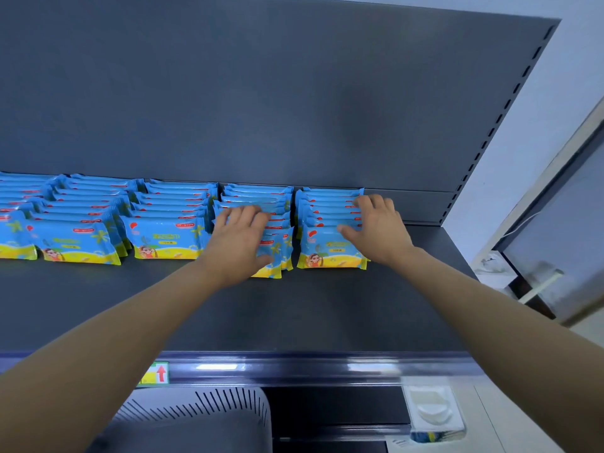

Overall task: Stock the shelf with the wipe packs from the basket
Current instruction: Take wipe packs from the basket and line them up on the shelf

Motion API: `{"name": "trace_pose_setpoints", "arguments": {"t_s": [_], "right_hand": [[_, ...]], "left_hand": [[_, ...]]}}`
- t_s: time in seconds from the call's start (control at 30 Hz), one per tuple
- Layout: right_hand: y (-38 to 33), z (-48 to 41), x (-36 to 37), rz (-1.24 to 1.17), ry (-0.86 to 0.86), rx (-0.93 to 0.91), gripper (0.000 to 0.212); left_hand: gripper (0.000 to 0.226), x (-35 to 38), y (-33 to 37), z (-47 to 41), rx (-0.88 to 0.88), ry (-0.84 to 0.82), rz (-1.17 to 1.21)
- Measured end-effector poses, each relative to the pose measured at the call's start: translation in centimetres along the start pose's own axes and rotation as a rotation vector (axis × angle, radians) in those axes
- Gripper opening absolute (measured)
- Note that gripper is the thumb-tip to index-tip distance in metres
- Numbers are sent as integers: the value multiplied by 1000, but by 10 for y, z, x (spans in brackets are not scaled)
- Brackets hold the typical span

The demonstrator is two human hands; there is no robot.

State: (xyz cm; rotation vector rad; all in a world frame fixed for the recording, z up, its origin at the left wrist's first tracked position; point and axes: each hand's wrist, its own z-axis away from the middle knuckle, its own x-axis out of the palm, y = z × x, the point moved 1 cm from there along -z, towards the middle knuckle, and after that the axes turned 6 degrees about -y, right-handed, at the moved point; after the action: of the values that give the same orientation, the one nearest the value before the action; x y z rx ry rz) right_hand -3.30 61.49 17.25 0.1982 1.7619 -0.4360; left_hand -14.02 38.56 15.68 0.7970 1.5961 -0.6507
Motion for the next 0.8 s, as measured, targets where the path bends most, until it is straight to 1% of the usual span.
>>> {"name": "trace_pose_setpoints", "arguments": {"t_s": [0.07,0.13,0.2,0.27,0.3,0.37,0.43,0.57,0.67,0.8], "right_hand": [[5,-5,-1,-180,-26,80,61],[11,-10,-3,-418,-88,205,62],[17,-15,-5,-659,-147,317,65],[23,-22,-4,-850,-188,410,67],[27,-27,-3,-930,-201,454,65],[35,-35,2,-1081,-227,523,52],[36,-39,4,-1127,-247,524,33],[35,-43,8,-1063,-256,478,17],[38,-47,11,-1051,-264,486,12],[38,-51,9,-1011,-308,444,13]], "left_hand": [[75,-2,15,-9,46,17,37],[79,-4,29,-19,65,5,34],[80,-4,40,-31,64,-14,-11],[82,-4,50,-43,48,-45,-79],[84,-4,55,-49,37,-69,-114],[87,-2,66,-60,25,-131,-186],[87,1,73,-69,16,-176,-256],[70,7,76,-78,10,-161,-297],[66,8,77,-79,9,-152,-335],[66,9,77,-78,1,-166,-348]]}}
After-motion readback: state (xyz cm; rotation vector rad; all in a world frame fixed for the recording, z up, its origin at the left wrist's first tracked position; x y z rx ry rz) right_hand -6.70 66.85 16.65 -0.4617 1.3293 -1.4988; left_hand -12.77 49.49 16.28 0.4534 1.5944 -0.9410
